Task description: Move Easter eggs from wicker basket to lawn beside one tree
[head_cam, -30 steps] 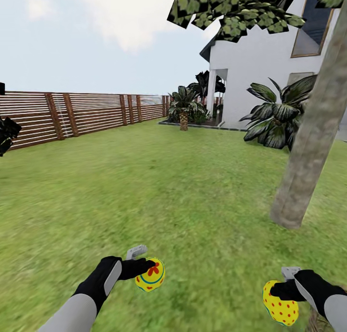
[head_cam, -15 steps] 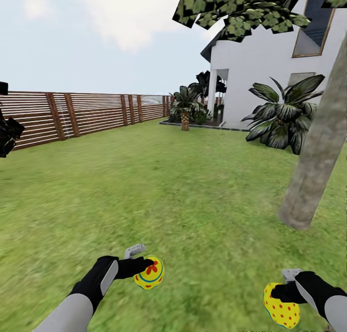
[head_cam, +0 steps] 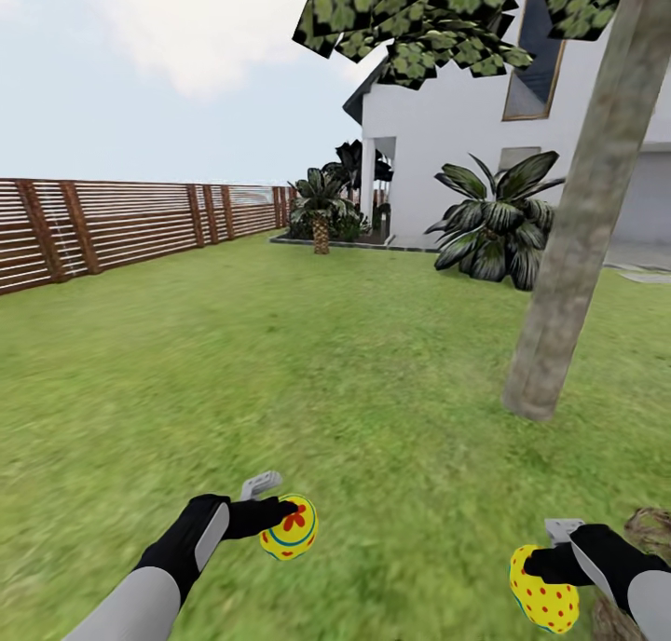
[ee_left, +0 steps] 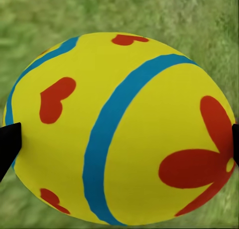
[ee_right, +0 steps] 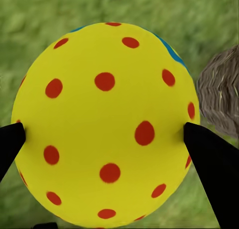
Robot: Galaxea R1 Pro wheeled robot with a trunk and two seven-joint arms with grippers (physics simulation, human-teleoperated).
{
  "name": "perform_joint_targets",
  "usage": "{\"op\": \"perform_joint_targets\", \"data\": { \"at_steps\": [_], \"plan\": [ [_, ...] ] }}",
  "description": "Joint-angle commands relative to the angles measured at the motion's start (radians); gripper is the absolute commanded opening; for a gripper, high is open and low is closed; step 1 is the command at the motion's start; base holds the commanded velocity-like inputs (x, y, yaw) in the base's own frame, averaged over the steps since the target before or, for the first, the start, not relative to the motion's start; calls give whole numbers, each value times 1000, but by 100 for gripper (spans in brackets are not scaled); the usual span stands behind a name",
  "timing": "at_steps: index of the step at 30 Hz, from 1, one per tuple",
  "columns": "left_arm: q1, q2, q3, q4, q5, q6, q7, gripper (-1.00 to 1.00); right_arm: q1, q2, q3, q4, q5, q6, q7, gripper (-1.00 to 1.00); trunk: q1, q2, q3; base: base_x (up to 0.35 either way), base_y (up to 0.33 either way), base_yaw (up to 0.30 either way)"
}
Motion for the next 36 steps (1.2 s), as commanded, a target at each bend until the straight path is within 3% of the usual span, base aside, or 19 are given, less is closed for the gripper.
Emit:
{"op": "perform_joint_targets", "data": {
  "at_steps": [1,12,21,36],
  "plan": [
    [0,-1,7,-1,2,8,-2,-100,-1,-1,8,-1,-10,6,0,-100,0,-1,-1,0,292,-297],
    [0,-2,7,1,2,8,-2,-100,-1,-1,8,-1,-10,6,-1,-100,0,-1,1,22,283,-186],
    [0,-1,9,2,2,8,-3,-100,-1,-1,8,-1,-9,6,-1,-100,0,-1,1,309,38,-1],
    [0,-1,8,3,2,8,-4,-100,-1,-1,8,-1,-8,5,0,-100,0,-1,1,270,172,0]
  ]
}}
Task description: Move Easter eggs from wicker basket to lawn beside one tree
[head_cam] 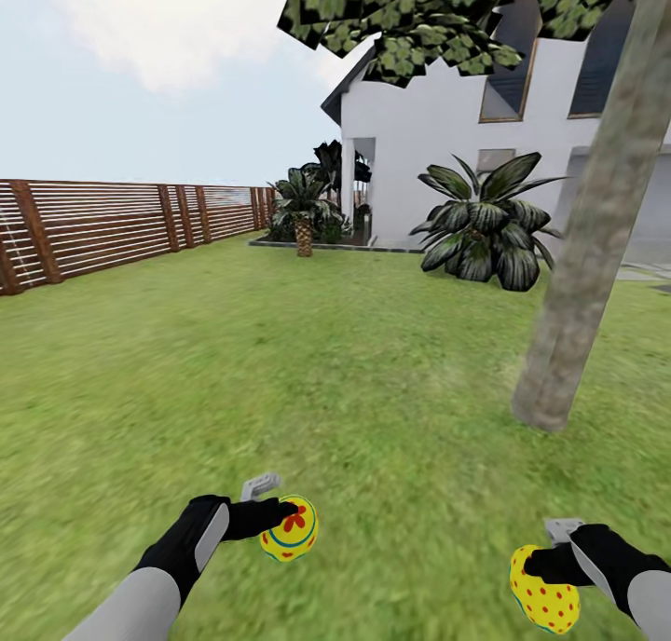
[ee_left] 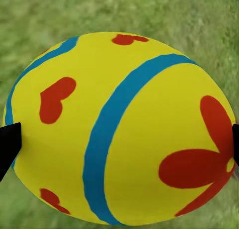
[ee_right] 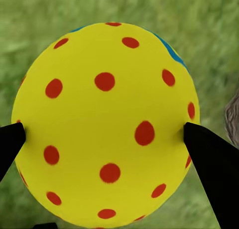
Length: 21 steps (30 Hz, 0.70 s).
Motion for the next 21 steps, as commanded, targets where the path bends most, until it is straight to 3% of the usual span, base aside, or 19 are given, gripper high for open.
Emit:
{"op": "perform_joint_targets", "data": {
  "at_steps": [1,10,21],
  "plan": [
    [-1,-1,8,-1,2,8,-2,-100,0,-1,8,-2,-10,6,0,-100,0,0,-1,268,178,0],
    [-1,-1,8,-2,2,8,-2,-100,0,26,8,-1,-9,6,-1,-100,0,0,-1,268,178,-6],
    [-1,-4,7,2,0,8,-2,-100,0,25,7,0,-10,6,0,-100,0,0,-1,268,178,-285]
  ]
}}
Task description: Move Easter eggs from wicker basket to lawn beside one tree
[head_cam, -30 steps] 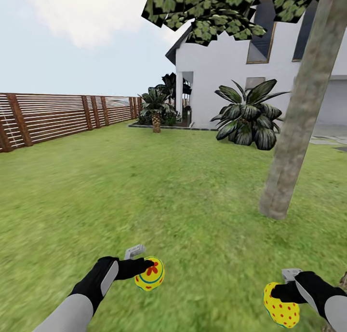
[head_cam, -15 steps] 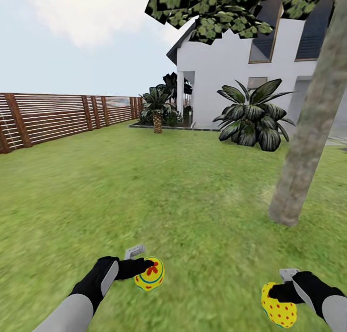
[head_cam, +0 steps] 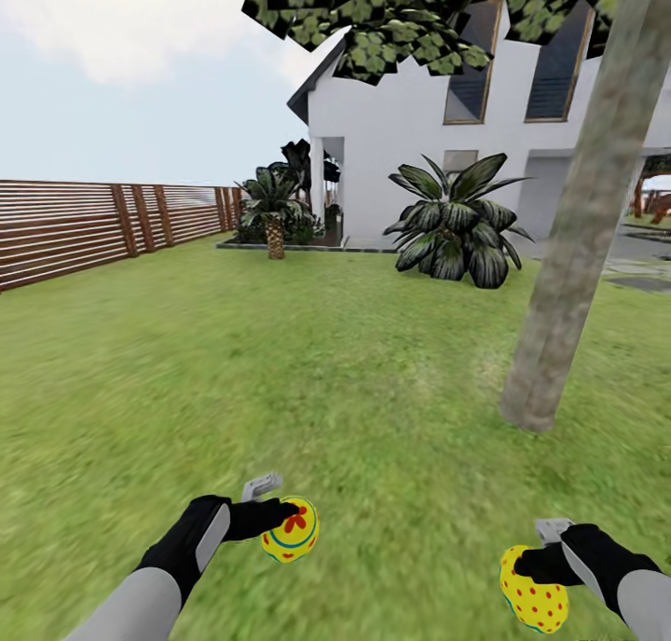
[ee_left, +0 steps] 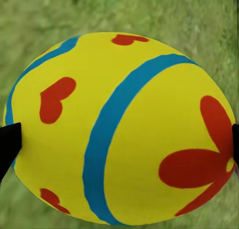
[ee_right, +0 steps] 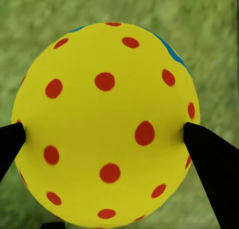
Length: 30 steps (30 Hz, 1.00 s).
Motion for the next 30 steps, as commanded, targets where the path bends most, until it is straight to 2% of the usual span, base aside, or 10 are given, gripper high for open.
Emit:
{"op": "perform_joint_targets", "data": {
  "at_steps": [1,8,15,20,27,30],
  "plan": [
    [0,-1,8,-1,2,8,-2,-100,-1,-1,8,-1,-10,5,0,-100,0,-1,-1,268,178,-300],
    [0,-1,8,-1,2,8,-2,-100,-1,-2,8,-2,-12,6,-1,-100,0,-1,-1,276,159,-280],
    [0,-5,10,-3,6,8,-3,-100,-1,-2,8,-3,-12,6,-1,-100,0,-1,-1,68,36,-16],
    [0,-1,8,-3,5,8,-65,-100,-1,-2,8,-3,-12,6,-1,-100,0,-1,-1,0,308,0],
    [0,-1,7,-1,2,8,-71,-100,-1,-2,8,-2,-12,6,-1,-100,0,-1,-1,0,346,0],
    [0,-3,7,-1,-1,10,-62,-100,-1,-2,9,-3,-12,6,-1,-100,-11,20,8,0,348,0]
  ]
}}
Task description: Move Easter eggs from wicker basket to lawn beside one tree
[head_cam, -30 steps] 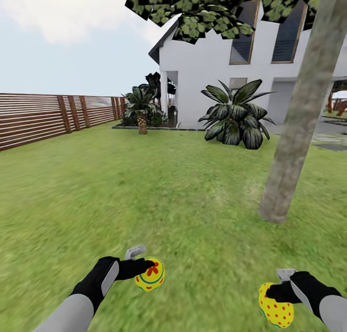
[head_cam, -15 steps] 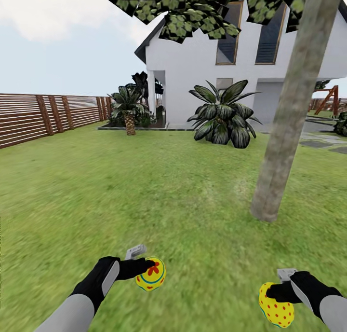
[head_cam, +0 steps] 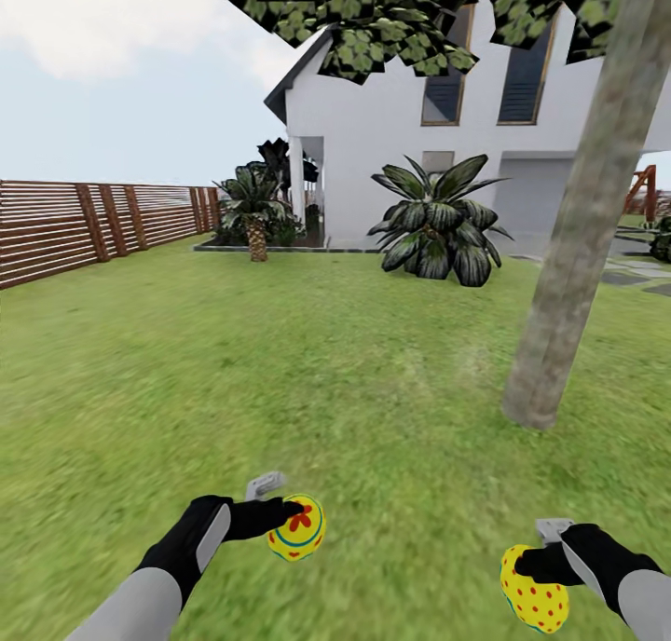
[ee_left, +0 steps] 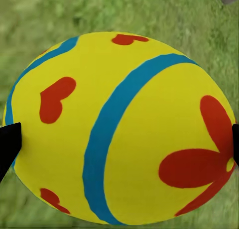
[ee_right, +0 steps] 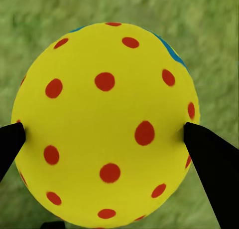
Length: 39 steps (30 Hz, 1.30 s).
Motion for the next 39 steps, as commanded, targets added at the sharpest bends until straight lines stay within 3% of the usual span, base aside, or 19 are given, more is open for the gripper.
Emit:
{"op": "perform_joint_targets", "data": {
  "at_steps": [1,7,21,39],
  "plan": [
    [0,-1,7,-1,2,8,-1,-100,-1,-1,8,-2,-10,6,0,-100,-4,7,2,0,348,0],
    [0,0,7,-1,4,8,-5,-100,-1,-1,8,-1,-10,6,0,-100,-27,49,21,83,348,-39],
    [0,-2,7,1,2,7,-5,-100,-1,-9,7,0,-12,6,0,-100,-81,147,68,117,342,-285],
    [0,0,5,1,1,7,0,-100,-1,-6,8,-1,-12,5,0,-100,-81,147,68,239,257,-18]
  ]
}}
